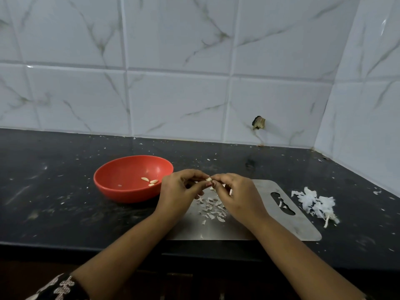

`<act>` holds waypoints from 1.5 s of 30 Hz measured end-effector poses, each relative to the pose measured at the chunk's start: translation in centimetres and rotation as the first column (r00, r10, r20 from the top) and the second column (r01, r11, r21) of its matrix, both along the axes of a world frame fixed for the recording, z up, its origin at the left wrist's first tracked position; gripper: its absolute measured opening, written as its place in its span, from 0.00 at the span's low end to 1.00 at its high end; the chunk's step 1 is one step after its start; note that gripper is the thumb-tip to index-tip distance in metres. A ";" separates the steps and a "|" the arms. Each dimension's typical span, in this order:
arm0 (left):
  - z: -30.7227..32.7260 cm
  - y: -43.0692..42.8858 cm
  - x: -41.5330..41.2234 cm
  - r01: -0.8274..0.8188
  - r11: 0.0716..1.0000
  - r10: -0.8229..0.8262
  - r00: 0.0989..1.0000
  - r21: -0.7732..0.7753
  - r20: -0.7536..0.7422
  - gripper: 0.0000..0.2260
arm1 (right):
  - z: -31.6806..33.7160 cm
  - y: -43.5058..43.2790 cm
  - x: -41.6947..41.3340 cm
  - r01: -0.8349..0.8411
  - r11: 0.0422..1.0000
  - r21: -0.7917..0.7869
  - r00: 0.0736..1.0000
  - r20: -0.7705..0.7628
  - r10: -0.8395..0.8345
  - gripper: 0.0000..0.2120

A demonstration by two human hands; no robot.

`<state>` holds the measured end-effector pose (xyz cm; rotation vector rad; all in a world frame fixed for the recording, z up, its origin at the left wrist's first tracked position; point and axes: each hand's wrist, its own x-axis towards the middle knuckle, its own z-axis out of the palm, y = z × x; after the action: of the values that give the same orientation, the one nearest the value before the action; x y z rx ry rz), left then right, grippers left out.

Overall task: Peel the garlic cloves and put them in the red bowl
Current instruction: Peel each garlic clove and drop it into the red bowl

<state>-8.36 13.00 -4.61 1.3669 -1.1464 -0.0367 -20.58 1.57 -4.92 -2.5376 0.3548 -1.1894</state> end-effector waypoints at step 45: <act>-0.3 0.1 0.0 0.041 0.999 -0.039 0.989 -0.012 0.141 0.06 | 0.1 0.5 -0.1 -0.022 0.997 -0.077 0.995 -0.100 0.015 0.14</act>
<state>-8.36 13.09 -4.92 1.3506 -1.2894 0.0402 -20.70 2.06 -4.83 -2.6678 0.3127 -1.0937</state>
